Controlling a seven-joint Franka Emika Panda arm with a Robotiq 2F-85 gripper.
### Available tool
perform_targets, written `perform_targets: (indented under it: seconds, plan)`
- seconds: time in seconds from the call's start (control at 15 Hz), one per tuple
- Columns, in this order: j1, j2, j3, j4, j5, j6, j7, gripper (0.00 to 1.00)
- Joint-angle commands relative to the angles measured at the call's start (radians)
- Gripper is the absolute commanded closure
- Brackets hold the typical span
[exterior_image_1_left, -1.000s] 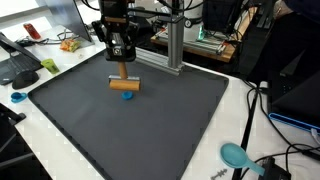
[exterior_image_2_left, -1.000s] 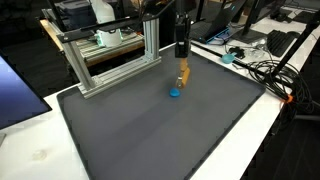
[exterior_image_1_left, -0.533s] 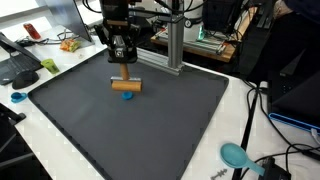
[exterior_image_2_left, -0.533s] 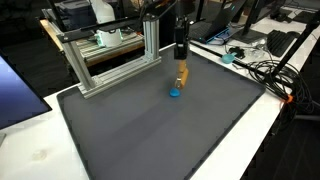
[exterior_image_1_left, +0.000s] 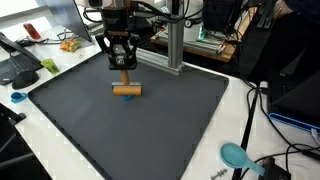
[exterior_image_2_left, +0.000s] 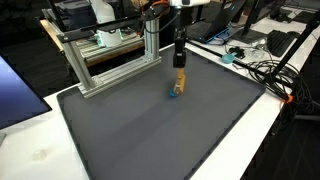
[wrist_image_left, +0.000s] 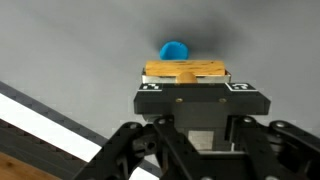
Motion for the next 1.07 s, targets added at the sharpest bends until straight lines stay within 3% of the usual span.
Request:
perform_targets:
  seconds: [0.0, 1.0]
  plan:
    - [-0.024, 0.027, 0.014, 0.014, 0.002, 0.023, -0.053, 0.77]
    - [-0.023, 0.084, 0.006, 0.026, -0.029, -0.012, -0.054, 0.77]
